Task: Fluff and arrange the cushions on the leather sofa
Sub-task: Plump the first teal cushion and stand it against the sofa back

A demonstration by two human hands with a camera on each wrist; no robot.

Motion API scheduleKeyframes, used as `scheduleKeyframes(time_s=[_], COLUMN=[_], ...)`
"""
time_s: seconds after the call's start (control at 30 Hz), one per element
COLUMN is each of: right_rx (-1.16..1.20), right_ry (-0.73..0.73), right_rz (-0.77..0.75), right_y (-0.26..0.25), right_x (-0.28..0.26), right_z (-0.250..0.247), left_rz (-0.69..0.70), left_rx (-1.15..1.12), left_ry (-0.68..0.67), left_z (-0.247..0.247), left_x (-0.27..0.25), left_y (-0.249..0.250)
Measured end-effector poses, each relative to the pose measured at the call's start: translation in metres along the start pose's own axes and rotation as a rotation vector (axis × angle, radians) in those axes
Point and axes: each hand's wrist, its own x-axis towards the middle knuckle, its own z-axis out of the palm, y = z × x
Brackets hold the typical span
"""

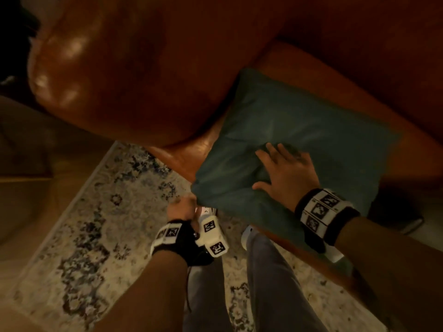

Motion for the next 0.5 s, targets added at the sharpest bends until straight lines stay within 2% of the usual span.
scheduleKeyframes(time_s=[0.07,0.1,0.17,0.23,0.4,0.43,0.5], right_rx=[0.002,-0.001,-0.001,-0.02,-0.07,-0.078,-0.074], right_ry=[0.005,-0.006,0.006,0.033,-0.047,-0.053,-0.041], right_rz=[-0.01,-0.012,-0.028,-0.031,-0.03,-0.027,-0.018], right_y=[0.001,0.002,0.004,0.007,0.007,0.009,0.012], right_x=[-0.003,-0.004,-0.008,-0.009,-0.005,-0.005,-0.007], right_z=[0.0,0.001,0.005,0.008,0.007,0.008,0.008], left_rz=[-0.088,-0.101,-0.08,-0.031,0.032,0.052,0.079], left_rx=[-0.093,-0.144,-0.2,-0.084,0.243,0.276,0.281], left_ry=[0.016,0.027,-0.038,-0.133,-0.326,-0.371,-0.379], left_z=[-0.005,-0.003,0.007,0.012,0.018,0.021,0.018], left_x=[0.003,0.003,0.004,0.004,0.003,0.0,0.001], left_y=[-0.014,-0.013,-0.004,0.01,0.032,0.037,0.044])
